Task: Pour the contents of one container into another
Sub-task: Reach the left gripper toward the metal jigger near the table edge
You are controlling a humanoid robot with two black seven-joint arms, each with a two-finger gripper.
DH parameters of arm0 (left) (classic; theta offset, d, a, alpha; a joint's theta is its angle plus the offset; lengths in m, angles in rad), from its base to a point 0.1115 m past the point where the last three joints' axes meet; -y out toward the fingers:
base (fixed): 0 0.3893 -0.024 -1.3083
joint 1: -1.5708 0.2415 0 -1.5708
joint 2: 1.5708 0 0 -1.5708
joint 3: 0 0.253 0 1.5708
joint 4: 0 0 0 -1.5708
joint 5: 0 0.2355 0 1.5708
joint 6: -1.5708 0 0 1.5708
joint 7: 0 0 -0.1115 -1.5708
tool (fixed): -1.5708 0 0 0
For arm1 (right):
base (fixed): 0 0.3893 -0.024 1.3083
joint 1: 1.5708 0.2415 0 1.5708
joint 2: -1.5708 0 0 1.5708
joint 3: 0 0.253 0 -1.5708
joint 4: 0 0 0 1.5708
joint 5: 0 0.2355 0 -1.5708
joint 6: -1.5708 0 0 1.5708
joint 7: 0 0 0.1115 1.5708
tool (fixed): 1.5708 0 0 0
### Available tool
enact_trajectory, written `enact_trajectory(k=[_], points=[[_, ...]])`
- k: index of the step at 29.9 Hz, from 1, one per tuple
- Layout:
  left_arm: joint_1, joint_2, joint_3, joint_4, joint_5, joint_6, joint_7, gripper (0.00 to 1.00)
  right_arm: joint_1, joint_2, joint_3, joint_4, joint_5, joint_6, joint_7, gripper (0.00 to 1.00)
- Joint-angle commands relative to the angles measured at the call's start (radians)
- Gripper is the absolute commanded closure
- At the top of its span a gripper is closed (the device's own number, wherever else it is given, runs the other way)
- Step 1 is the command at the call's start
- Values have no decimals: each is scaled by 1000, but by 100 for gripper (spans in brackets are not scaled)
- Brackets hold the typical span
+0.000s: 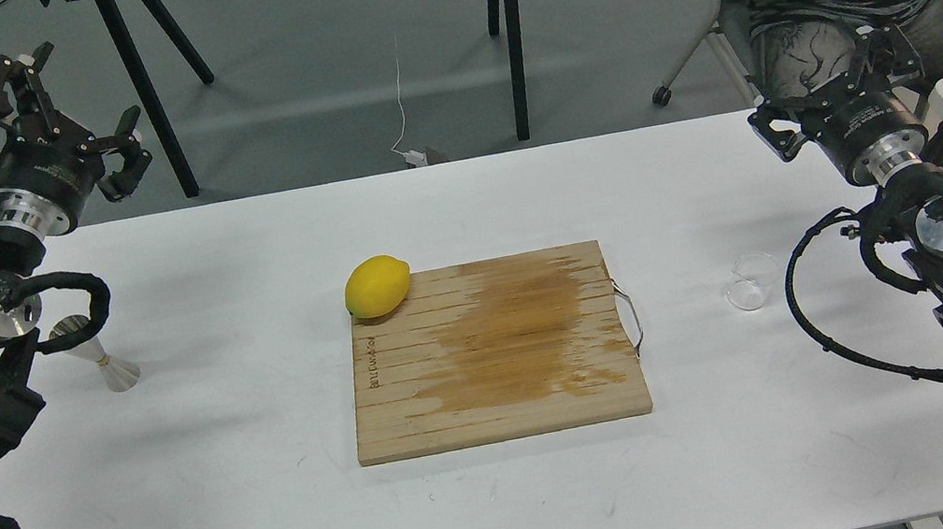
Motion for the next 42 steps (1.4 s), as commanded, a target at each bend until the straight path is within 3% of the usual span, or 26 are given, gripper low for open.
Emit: enact_trajectory(k=[1, 22, 33, 42], points=[[1, -6, -1, 0, -2, 0, 0, 0, 1, 0, 9, 2, 0, 0, -4, 0], [-27, 13, 3, -17, -20, 0, 14, 0, 0, 4, -24, 8, -2, 12, 1, 0], [-13, 267, 230, -339, 2, 0, 11, 0, 5, -6, -21, 9, -2, 26, 1, 0], [21, 585, 312, -688, 24, 3, 14, 0, 1, -6, -11, 3, -2, 89, 11, 0]])
